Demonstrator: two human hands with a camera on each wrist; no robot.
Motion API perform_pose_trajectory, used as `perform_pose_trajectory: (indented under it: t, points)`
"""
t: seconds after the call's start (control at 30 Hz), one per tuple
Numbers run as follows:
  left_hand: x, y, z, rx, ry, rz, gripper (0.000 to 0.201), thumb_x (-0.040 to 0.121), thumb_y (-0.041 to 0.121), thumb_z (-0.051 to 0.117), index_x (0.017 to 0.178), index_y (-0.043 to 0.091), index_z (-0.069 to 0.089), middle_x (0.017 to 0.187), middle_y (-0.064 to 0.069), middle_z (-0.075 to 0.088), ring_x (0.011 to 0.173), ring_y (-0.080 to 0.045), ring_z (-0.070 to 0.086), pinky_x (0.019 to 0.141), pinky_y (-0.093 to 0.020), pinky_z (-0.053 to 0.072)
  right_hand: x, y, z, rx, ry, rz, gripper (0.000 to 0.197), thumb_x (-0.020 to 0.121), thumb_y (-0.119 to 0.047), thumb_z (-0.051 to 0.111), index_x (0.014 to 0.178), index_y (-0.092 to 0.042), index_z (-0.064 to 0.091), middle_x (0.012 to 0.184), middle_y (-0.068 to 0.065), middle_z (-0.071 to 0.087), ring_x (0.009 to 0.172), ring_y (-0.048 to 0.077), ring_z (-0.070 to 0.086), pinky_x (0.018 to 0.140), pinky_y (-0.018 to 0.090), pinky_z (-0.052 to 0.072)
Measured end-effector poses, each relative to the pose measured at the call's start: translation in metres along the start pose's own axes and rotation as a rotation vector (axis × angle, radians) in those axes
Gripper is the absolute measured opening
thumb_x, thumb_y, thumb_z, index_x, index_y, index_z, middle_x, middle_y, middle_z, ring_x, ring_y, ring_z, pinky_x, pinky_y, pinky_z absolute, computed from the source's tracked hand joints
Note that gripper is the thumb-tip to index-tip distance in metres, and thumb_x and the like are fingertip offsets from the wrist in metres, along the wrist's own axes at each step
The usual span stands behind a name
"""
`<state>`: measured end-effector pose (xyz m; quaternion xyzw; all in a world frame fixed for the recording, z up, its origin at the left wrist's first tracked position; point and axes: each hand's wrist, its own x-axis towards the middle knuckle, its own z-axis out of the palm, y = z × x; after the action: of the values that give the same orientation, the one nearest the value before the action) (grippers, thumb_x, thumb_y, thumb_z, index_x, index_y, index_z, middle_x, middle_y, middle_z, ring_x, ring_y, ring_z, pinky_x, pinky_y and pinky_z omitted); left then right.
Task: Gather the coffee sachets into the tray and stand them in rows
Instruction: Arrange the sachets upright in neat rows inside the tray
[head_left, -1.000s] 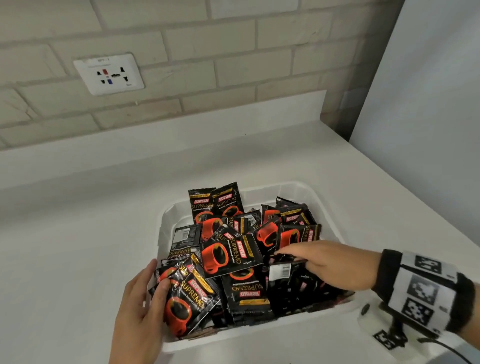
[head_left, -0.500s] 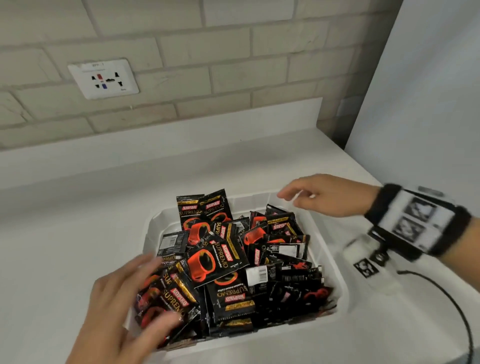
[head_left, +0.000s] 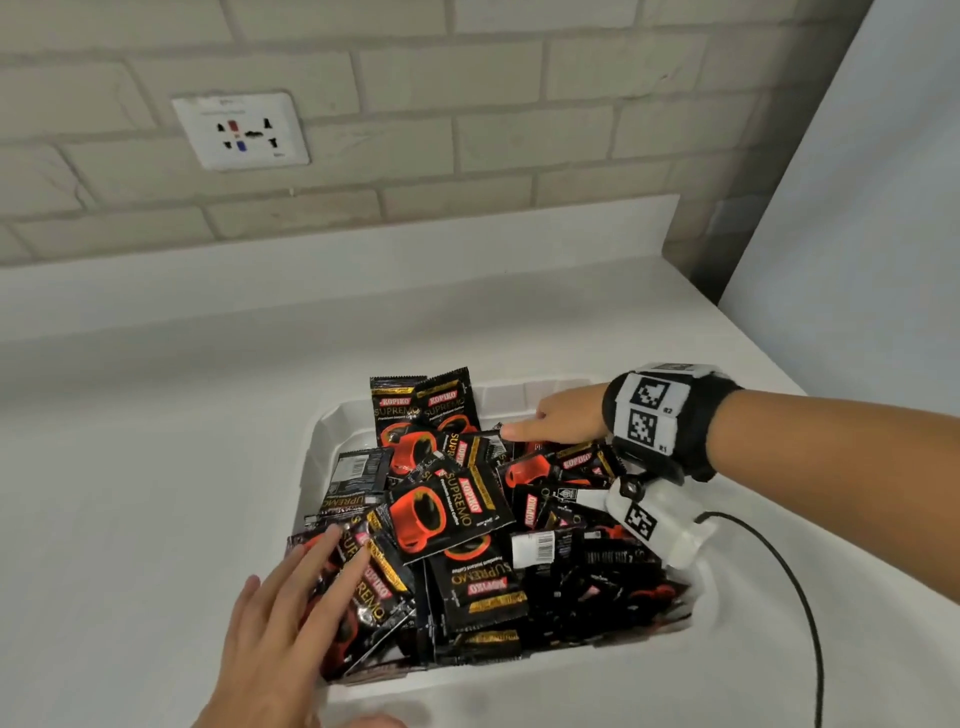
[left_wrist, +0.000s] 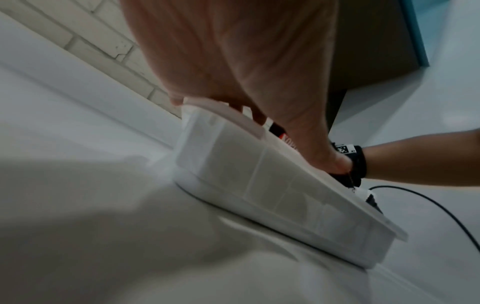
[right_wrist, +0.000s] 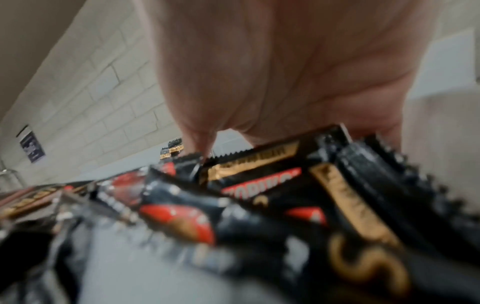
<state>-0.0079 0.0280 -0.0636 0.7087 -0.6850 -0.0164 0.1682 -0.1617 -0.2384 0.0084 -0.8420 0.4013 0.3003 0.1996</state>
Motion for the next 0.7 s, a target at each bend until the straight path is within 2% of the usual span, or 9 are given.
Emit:
perform_pose_trajectory:
  t: [0.03,0.1,0.13,0.2,0.23,0.3,0.37,0.57,0.7]
  points:
    - [0.001,0.001,0.0,0.006,0.025,-0.011,0.081,0.08,0.08,0.02,0.147,0.036,0.015,0.155,0.018,0.006,0.131,-0.02,0.031,0.096,-0.048,0.035,0.0,0.0,0.002,-0.005,-0.015,0.002,0.077,0.09,-0.063,0.016,0.14,-0.007,0.035,0.148,0.012,0.032,0.134,0.025,0.033,0.111,0.036,0.021]
    - [0.002,0.002,0.001,0.021,0.056,-0.015,0.082,0.079,0.081,0.019,0.147,0.037,0.014,0.155,0.019,0.005,0.123,-0.027,0.036,0.086,-0.059,0.04,-0.004,0.0,0.006,-0.011,-0.038,-0.012,0.077,0.091,-0.062,0.013,0.139,-0.007,0.037,0.147,0.013,0.032,0.134,0.026,0.033,0.11,0.036,0.022]
    - [0.003,0.003,0.002,0.029,0.054,-0.016,0.08,0.08,0.08,0.018,0.147,0.037,0.014,0.155,0.019,0.004,0.119,-0.03,0.037,0.081,-0.063,0.042,-0.008,-0.001,0.009,-0.011,-0.05,-0.022,0.076,0.091,-0.062,0.012,0.135,-0.007,0.041,0.143,0.014,0.036,0.129,0.025,0.036,0.108,0.035,0.024]
    - [0.003,0.004,0.002,0.045,0.029,-0.02,0.079,0.081,0.079,0.017,0.147,0.037,0.014,0.156,0.018,0.003,0.118,-0.032,0.038,0.077,-0.064,0.044,-0.015,-0.005,0.014,0.019,-0.08,-0.055,0.07,0.092,-0.061,0.012,0.123,-0.01,0.049,0.129,0.014,0.044,0.109,0.021,0.042,0.102,0.032,0.03]
    - [0.003,0.004,0.003,0.047,0.016,-0.021,0.079,0.081,0.079,0.017,0.147,0.037,0.014,0.156,0.018,0.003,0.118,-0.032,0.038,0.078,-0.064,0.045,-0.018,-0.007,0.017,0.051,-0.089,-0.072,0.071,0.092,-0.06,0.012,0.126,-0.009,0.048,0.13,0.013,0.045,0.105,0.02,0.042,0.099,0.03,0.03]
    - [0.002,0.004,0.003,0.041,-0.001,-0.018,0.078,0.081,0.08,0.017,0.147,0.038,0.014,0.156,0.018,0.004,0.118,-0.032,0.037,0.079,-0.063,0.044,-0.022,-0.009,0.021,0.128,-0.105,-0.105,0.069,0.093,-0.058,0.014,0.135,-0.01,0.041,0.14,0.009,0.042,0.117,0.02,0.043,0.1,0.027,0.028]
    - [0.002,0.005,0.003,0.035,0.007,-0.013,0.077,0.081,0.08,0.018,0.146,0.04,0.014,0.155,0.019,0.004,0.118,-0.032,0.037,0.08,-0.062,0.043,-0.025,-0.009,0.023,0.169,-0.112,-0.134,0.067,0.094,-0.056,0.014,0.138,-0.012,0.037,0.145,0.005,0.037,0.129,0.019,0.037,0.104,0.027,0.024]
    - [0.001,0.008,0.0,0.012,0.062,-0.023,0.079,0.079,0.081,0.018,0.146,0.039,0.014,0.154,0.022,0.005,0.118,-0.031,0.037,0.078,-0.068,0.039,-0.028,0.005,0.02,0.283,-0.034,-0.15,0.068,0.092,-0.057,0.01,0.142,-0.016,0.031,0.15,0.004,0.03,0.135,0.02,0.031,0.114,0.037,0.021]
    - [0.002,0.009,-0.002,-0.01,0.094,0.005,0.086,0.076,0.084,0.022,0.147,0.036,0.013,0.155,0.021,0.004,0.121,-0.031,0.035,0.083,-0.067,0.031,-0.035,0.014,0.023,0.347,-0.042,-0.161,0.066,0.091,-0.056,0.011,0.144,-0.02,0.026,0.151,0.002,0.026,0.137,0.02,0.028,0.114,0.04,0.021]
